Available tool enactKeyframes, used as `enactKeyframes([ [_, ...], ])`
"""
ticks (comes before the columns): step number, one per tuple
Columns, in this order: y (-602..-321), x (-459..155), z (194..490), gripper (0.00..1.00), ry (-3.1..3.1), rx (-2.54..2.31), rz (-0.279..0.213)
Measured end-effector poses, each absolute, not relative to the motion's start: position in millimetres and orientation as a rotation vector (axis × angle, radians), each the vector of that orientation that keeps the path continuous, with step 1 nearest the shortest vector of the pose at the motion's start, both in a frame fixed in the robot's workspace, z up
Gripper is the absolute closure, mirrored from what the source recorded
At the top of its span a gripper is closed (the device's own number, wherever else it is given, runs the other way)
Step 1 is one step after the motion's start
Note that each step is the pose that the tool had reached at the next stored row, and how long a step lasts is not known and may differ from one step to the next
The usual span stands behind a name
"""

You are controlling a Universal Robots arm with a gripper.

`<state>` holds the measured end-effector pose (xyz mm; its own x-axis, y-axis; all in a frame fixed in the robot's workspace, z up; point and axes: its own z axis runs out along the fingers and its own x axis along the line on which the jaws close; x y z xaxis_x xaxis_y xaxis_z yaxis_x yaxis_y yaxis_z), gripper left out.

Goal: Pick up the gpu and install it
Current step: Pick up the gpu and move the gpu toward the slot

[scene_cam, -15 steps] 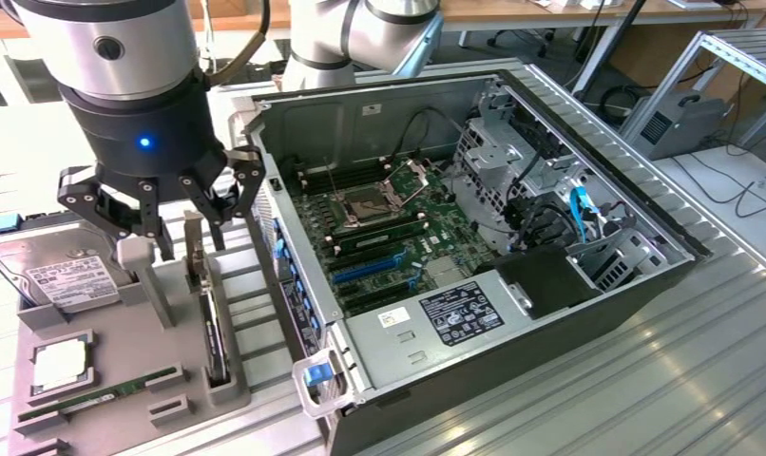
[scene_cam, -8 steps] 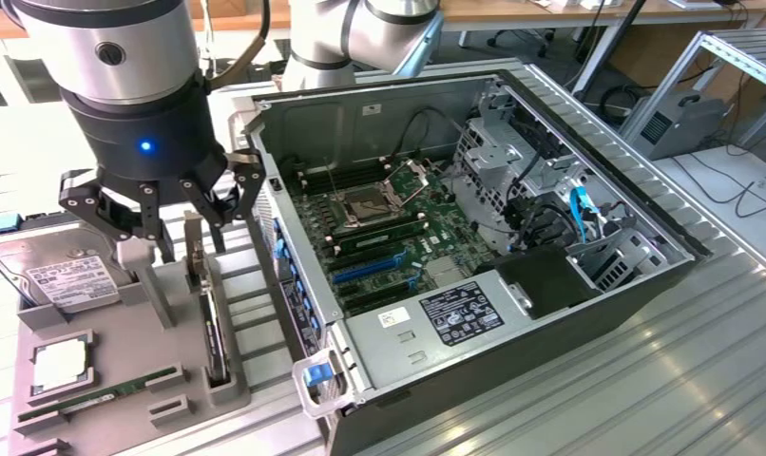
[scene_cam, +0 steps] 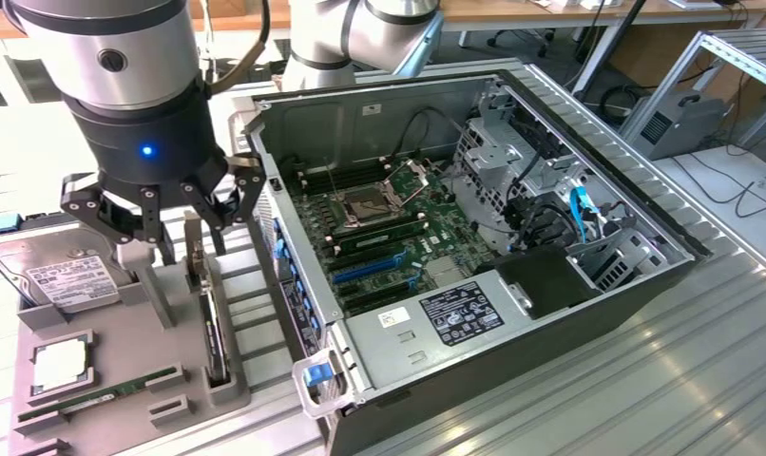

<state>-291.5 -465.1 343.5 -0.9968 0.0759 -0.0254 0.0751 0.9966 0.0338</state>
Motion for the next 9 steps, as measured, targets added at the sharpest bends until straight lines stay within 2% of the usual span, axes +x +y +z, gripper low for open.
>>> enactKeyframes([
  [9, -465.9, -291.6, 340.3, 0.52, 3.112, 0.118, 0.051],
])
